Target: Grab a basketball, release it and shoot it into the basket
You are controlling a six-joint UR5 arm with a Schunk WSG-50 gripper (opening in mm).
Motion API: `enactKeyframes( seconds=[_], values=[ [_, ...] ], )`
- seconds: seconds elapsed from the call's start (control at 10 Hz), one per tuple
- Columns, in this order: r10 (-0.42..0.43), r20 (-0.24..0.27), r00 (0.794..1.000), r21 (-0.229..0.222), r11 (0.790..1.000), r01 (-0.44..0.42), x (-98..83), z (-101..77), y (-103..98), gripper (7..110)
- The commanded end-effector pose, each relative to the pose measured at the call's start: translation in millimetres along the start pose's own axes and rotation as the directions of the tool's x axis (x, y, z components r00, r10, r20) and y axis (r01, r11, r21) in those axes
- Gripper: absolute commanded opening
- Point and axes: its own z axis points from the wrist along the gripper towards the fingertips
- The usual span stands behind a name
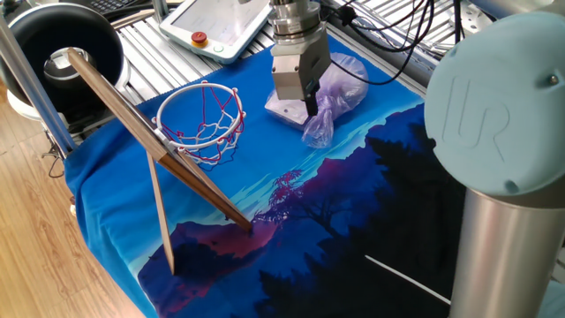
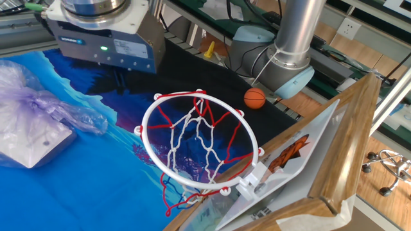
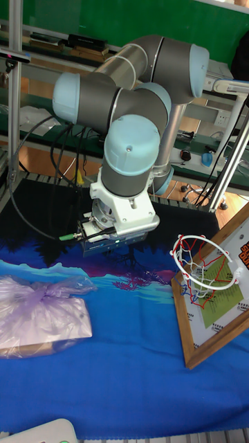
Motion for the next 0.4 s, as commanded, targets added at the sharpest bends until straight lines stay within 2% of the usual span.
enactKeyframes(
  seconds=[0.0, 0.1, 0.3],
  values=[
    [0.025, 0.133, 0.991, 0.002, 1.000, -0.026, -31.9, -1.5, -10.3, 7],
    [0.035, 0.128, 0.991, 0.027, 0.999, -0.039, -31.5, 0.2, -17.3, 7],
    [0.033, 0.140, 0.990, 0.031, 0.999, -0.037, -37.1, 5.5, -18.7, 7]
  ],
)
